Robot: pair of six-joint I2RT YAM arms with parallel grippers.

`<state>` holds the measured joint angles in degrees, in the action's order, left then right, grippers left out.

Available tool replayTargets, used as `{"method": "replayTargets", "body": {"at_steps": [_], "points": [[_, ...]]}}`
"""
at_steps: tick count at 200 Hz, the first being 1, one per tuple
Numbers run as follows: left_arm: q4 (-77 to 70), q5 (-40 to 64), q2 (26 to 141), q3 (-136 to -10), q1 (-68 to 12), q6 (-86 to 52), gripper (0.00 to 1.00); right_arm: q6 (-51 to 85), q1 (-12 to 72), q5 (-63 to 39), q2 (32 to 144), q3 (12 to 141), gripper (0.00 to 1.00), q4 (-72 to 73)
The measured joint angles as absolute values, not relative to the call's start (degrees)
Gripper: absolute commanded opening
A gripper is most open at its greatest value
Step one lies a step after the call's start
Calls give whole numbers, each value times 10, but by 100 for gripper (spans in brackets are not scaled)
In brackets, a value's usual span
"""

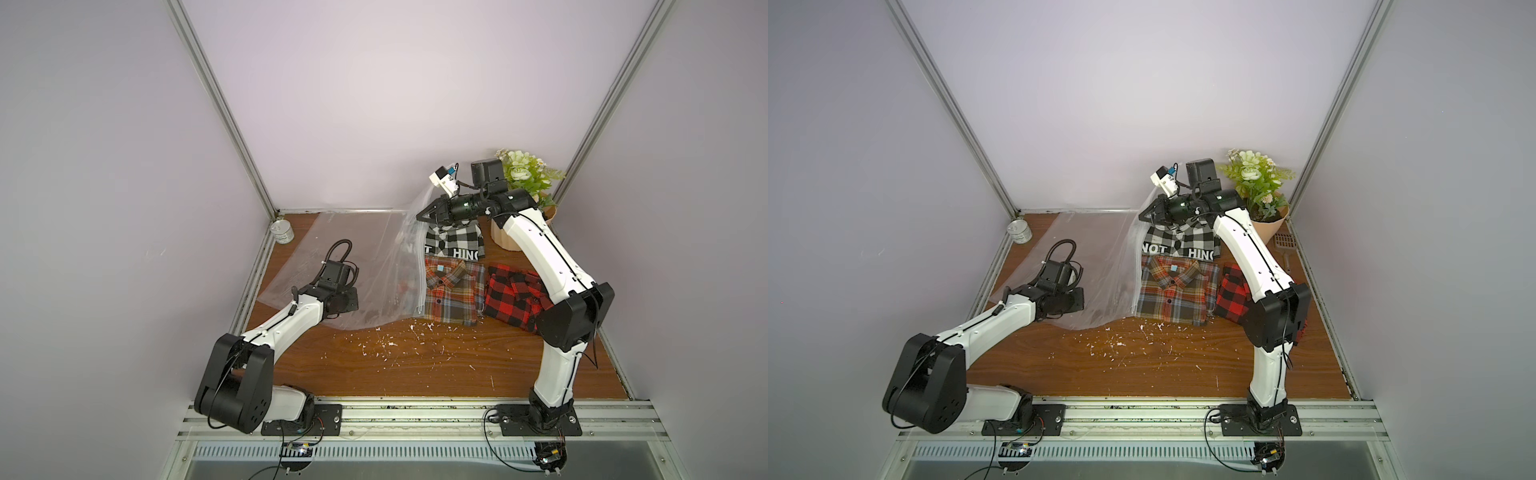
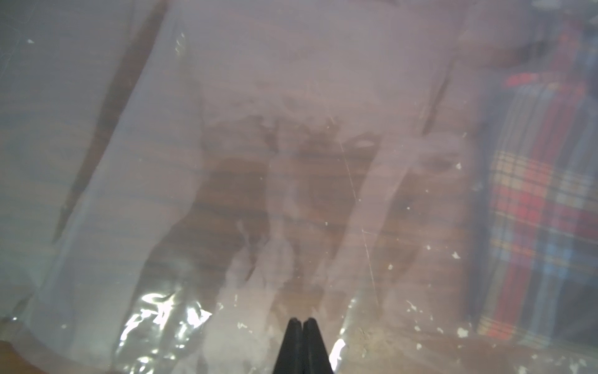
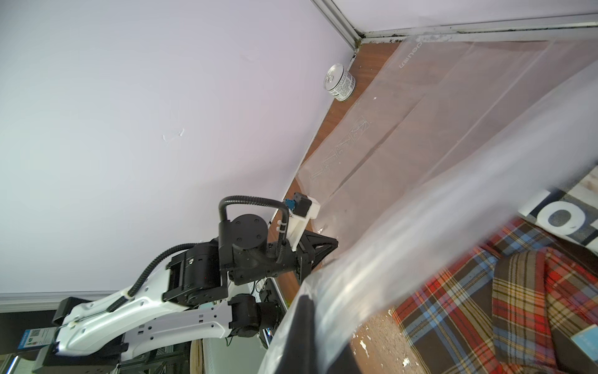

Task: Take the shirt out of the vacuum bag
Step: Adjust the vacuum bag at the center of the board.

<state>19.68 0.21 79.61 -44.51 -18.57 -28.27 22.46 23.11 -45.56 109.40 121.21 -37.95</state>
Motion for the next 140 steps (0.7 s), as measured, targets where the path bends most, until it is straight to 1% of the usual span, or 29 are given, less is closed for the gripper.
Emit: {"method": "replayTargets", "body": {"at_steps": [40, 75, 110, 140], "points": [[158, 3, 831, -438, -253, -286, 1, 222, 220, -475, 1071, 1201, 0, -384], [118, 17, 853, -422, -292, -299, 1, 220, 214, -485, 1069, 1201, 0, -384], [81, 46, 859, -407, -316, -317, 1, 227, 211, -486, 1073, 1210, 0, -384], [40, 85, 854, -370, -319, -338, 1, 248, 220, -486, 1111, 1265, 0, -369]]}}
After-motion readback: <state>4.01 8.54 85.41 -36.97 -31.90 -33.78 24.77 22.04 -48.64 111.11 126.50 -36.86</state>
